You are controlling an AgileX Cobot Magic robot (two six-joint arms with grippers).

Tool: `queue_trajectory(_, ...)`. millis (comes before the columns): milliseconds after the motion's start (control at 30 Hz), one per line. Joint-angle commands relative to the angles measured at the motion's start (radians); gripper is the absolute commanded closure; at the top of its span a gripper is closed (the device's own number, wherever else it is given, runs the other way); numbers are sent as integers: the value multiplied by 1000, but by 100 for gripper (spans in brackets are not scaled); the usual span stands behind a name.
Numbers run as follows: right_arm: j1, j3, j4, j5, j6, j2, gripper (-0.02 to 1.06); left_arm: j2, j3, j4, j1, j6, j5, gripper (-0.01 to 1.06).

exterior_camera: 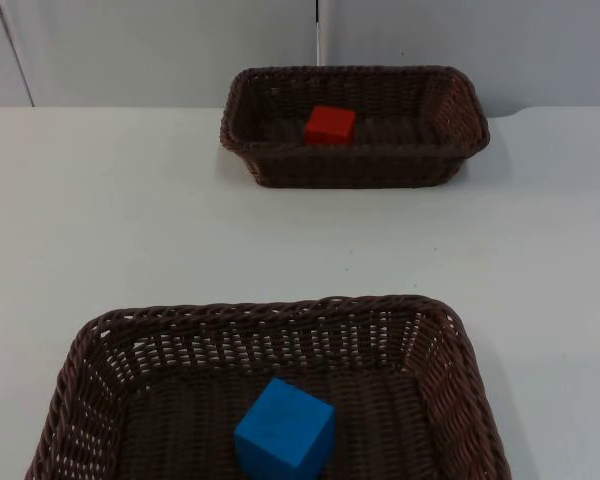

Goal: Pick up one cube with the left hand and place it into the upper basket. Pick up one cube with the right hand and place it into the lower basket.

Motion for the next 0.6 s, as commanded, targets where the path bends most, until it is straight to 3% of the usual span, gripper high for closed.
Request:
queue_trajectory(0, -31, 5, 2, -3, 1, -4, -1, -4, 5, 2, 2, -7, 2, 0)
queue_trajectory(300, -155, 5, 2, -3, 1, -4, -1, -4, 5, 2, 2, -7, 2, 0)
queue_trajectory(567, -194, 5, 2, -3, 1, -4, -1, -4, 5, 2, 2, -7, 2, 0)
